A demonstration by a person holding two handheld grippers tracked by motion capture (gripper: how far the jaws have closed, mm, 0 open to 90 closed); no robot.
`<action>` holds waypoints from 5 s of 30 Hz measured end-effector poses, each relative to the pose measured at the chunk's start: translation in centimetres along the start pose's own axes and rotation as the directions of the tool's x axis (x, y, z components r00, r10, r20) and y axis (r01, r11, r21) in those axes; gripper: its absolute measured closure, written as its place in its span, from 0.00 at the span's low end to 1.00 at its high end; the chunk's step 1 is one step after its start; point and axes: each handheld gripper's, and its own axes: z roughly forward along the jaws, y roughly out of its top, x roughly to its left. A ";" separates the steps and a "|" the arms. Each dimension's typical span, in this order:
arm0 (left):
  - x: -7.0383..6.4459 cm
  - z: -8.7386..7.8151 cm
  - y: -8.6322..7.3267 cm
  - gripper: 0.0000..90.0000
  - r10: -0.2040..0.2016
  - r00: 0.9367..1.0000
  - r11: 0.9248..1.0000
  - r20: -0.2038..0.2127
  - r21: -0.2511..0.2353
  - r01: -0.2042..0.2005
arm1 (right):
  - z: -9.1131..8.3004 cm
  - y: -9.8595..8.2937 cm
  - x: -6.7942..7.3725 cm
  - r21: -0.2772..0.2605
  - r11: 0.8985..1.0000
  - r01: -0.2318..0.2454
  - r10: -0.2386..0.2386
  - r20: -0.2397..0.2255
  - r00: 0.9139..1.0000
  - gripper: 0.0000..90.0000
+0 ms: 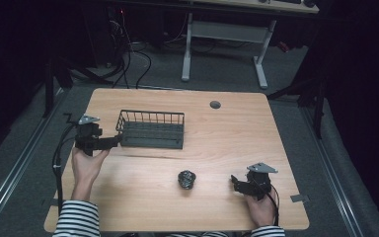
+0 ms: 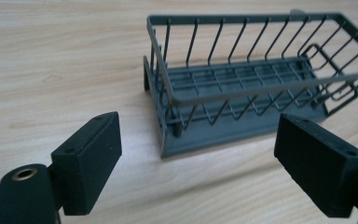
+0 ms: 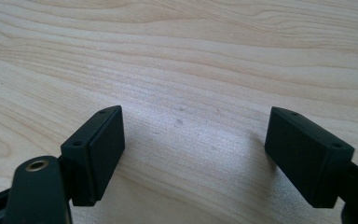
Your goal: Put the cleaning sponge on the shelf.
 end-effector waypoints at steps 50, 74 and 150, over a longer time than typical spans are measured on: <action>0.8 4.9 2.0 0.65 -0.062 0.997 0.998 0.055 0.011 0.062 | 0.0 0.0 0.1 0.000 1.000 0.011 -0.011 -0.014 1.000 0.23; -2.9 7.9 1.0 0.83 0.008 0.992 0.997 0.125 0.074 -0.017 | 0.0 0.0 0.1 0.000 1.000 0.011 -0.011 -0.014 1.000 0.23; -1.5 2.9 -11.7 0.36 0.109 0.987 0.994 -0.121 0.045 -0.105 | -0.1 1.1 1.4 -0.043 0.997 0.068 -0.073 -0.147 0.986 0.31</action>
